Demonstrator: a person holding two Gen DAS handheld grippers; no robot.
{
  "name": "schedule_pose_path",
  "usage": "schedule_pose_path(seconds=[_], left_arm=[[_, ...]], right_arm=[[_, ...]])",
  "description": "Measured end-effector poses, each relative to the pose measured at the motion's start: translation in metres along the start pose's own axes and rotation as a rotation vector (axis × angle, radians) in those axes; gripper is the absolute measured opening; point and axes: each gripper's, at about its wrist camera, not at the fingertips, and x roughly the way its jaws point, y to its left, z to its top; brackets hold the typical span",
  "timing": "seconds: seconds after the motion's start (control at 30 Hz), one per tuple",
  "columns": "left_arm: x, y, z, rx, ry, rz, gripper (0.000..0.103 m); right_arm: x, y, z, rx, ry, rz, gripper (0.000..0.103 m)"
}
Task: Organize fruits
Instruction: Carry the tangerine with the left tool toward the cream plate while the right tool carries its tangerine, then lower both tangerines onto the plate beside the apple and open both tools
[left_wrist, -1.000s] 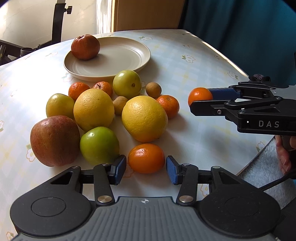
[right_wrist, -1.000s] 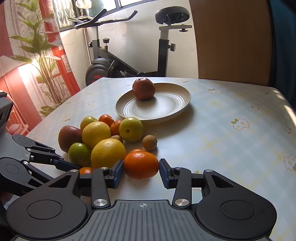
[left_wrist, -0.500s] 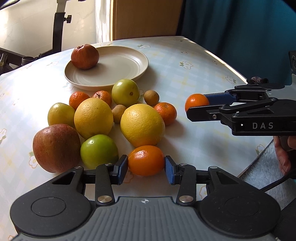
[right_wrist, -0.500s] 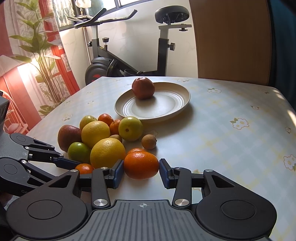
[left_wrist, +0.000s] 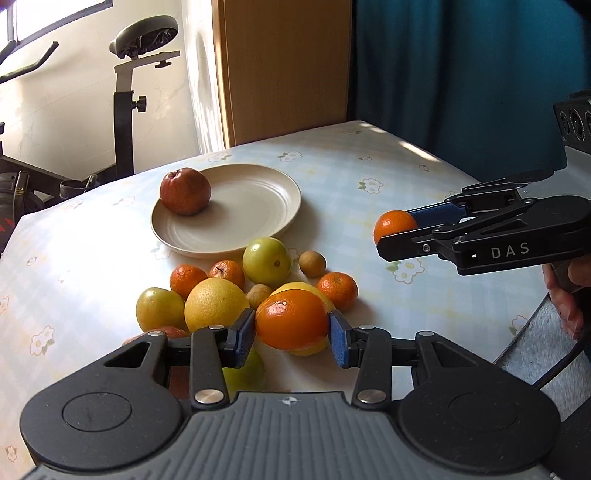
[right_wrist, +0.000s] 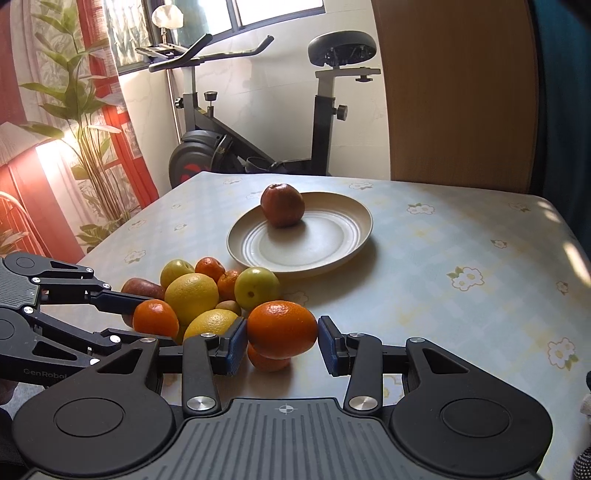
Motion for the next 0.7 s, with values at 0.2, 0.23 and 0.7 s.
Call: schedule_pose_path(seconds=[0.2,0.23,0.7], left_arm=[[-0.010,0.019,0.020,-0.066,-0.048,0.010,0.045],[-0.012,0.021,0.024,-0.072,-0.057,0.013,0.045],[0.011,0.078,0.081,-0.194,-0.105,0.050,0.045]], right_arm=[[-0.005,-0.004,0.014,-0.003,-0.014,0.000,0.038],[-0.005,-0.005,0.019,-0.009,-0.017,0.002,0.038],[0.019,-0.031,0.101,-0.111,-0.052,-0.010,0.038]])
